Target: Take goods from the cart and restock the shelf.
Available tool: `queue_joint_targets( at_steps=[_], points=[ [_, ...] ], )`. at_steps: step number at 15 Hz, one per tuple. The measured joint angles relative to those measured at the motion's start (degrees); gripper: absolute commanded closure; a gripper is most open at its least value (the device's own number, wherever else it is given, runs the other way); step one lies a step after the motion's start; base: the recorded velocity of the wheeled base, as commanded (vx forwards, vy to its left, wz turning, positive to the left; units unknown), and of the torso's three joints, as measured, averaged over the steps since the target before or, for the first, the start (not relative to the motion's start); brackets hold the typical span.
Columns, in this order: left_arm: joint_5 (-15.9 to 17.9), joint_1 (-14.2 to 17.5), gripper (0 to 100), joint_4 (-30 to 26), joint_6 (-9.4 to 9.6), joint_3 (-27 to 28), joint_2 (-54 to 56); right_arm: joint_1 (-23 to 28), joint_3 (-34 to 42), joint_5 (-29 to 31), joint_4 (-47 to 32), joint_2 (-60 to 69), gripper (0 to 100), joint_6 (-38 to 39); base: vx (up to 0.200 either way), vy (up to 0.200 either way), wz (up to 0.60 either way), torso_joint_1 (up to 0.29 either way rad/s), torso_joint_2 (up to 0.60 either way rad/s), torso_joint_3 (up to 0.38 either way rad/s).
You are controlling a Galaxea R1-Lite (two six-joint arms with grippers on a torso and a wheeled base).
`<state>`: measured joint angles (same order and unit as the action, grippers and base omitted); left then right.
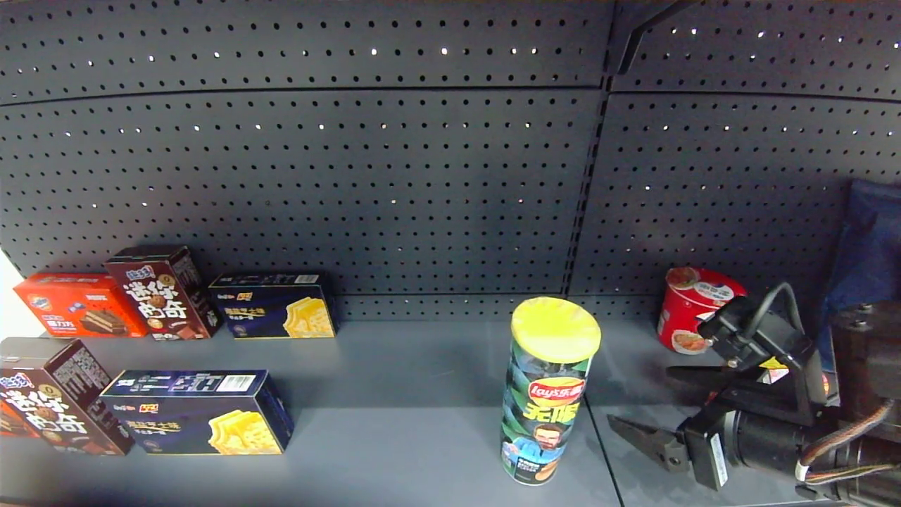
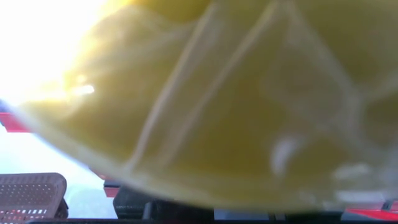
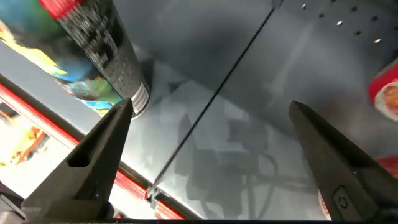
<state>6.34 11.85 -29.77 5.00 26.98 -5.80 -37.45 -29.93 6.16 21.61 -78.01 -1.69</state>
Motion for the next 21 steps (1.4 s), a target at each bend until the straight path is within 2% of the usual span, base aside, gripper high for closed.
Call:
queue_joint_targets(
  at_steps=[16, 21],
  points=[
    [0.0, 0.0, 100, -0.01, -0.18, -0.38, 0.0, -2.16, -3.83, 0.22, 0.72, -10.14, 0, -1.26, 0.0, 0.0, 0.0, 0.0, 0.0, 0.0],
    [0.0, 0.0, 100, -0.04, -0.98, -0.88, 0.0, -2.21, -4.0, -0.02, 0.69, -11.24, 0, -1.34, 0.0, 0.0, 0.0, 0.0, 0.0, 0.0]
  ],
)
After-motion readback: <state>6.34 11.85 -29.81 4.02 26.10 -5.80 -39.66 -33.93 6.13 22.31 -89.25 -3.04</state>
